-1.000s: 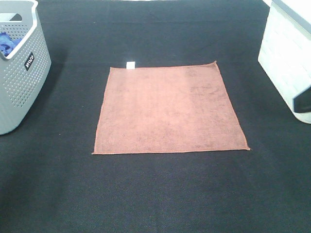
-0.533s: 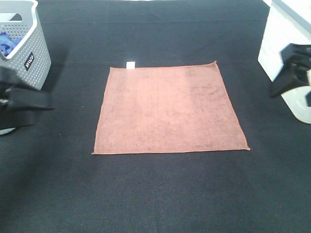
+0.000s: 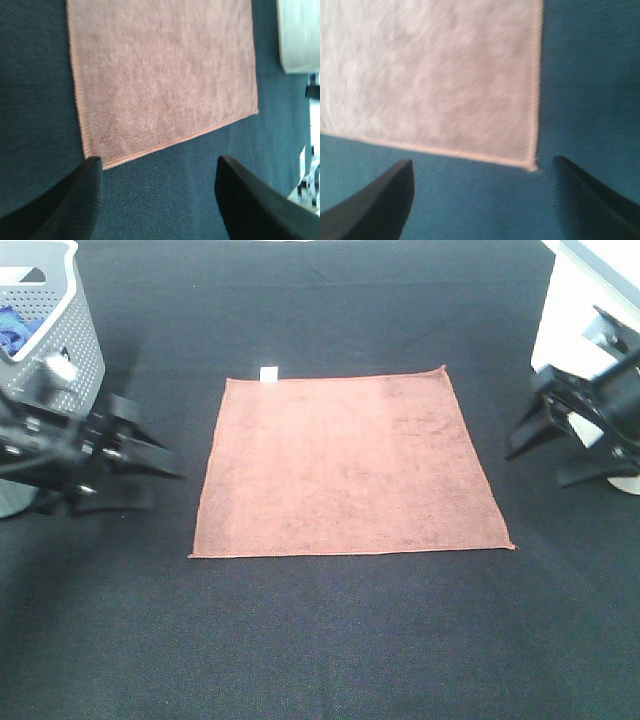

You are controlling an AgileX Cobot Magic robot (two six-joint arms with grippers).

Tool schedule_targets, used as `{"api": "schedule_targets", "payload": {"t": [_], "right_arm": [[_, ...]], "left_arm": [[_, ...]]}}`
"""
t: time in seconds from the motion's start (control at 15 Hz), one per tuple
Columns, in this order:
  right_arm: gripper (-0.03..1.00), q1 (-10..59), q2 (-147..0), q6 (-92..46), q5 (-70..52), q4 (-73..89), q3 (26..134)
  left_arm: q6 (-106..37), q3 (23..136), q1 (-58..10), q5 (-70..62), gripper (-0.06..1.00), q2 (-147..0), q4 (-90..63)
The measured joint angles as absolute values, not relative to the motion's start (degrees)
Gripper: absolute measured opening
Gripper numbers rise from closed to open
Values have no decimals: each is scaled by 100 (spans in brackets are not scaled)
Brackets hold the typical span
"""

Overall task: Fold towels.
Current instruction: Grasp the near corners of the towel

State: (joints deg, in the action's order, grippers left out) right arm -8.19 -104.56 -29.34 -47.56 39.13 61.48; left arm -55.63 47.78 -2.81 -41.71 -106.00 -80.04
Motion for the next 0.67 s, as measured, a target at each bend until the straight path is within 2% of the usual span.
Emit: {"api": "schedule_targets", "payload": {"t": [0.33,0.67], "right_arm": [[73,-877,-11150,-3151,-4481,3873,6159],[73,-877,-11654,-3644,-4446,4389,6285]], "left_arm": [[-5598,5265,-808,-3415,62,-11207,-7987],[-5598,5374,-814,-3060,65,-11539,-7970]]}}
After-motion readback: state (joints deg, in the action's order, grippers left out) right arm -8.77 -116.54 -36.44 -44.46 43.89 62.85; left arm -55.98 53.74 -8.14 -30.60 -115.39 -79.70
